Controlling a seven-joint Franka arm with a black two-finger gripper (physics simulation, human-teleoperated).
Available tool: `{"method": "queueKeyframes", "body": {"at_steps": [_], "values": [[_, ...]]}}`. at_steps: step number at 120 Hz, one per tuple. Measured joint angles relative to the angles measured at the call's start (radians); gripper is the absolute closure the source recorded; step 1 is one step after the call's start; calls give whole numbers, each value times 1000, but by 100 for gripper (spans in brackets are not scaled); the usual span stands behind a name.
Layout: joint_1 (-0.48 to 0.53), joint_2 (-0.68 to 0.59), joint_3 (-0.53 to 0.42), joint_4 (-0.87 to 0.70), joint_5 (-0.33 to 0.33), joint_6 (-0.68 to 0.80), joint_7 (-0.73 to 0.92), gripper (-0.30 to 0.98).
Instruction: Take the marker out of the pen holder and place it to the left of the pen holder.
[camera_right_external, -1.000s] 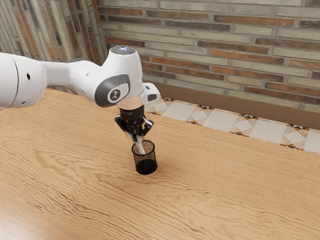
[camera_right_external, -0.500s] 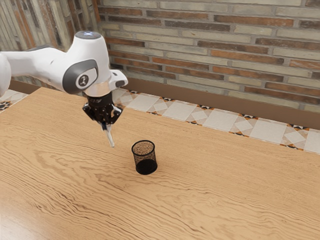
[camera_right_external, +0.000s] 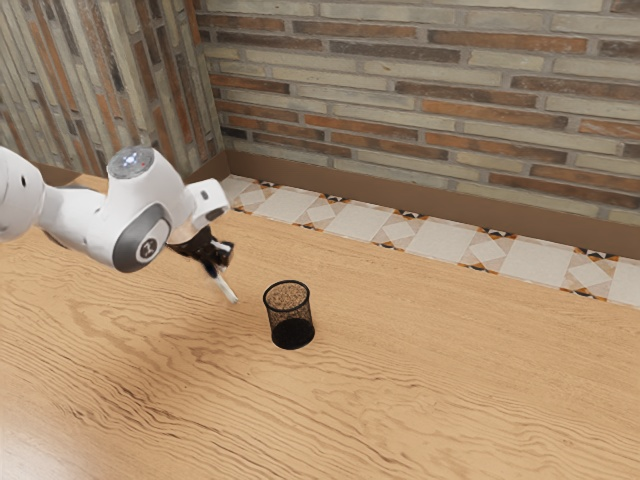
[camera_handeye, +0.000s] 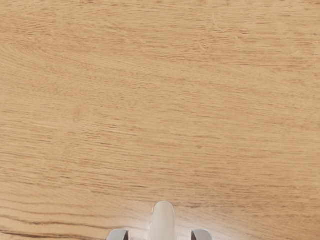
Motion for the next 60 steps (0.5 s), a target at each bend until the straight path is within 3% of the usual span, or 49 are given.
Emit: {"method": "queueKeyframes", "body": {"at_steps": [15,32,45,60], "values": [[6,1,-1,-5,-5,92,51,33],[2,-18,7,2,-17,114,97,18],[-18,-89,31,187,-134,-223,125,11],[-54,-160,34,440,-187,-660,127,7]]}}
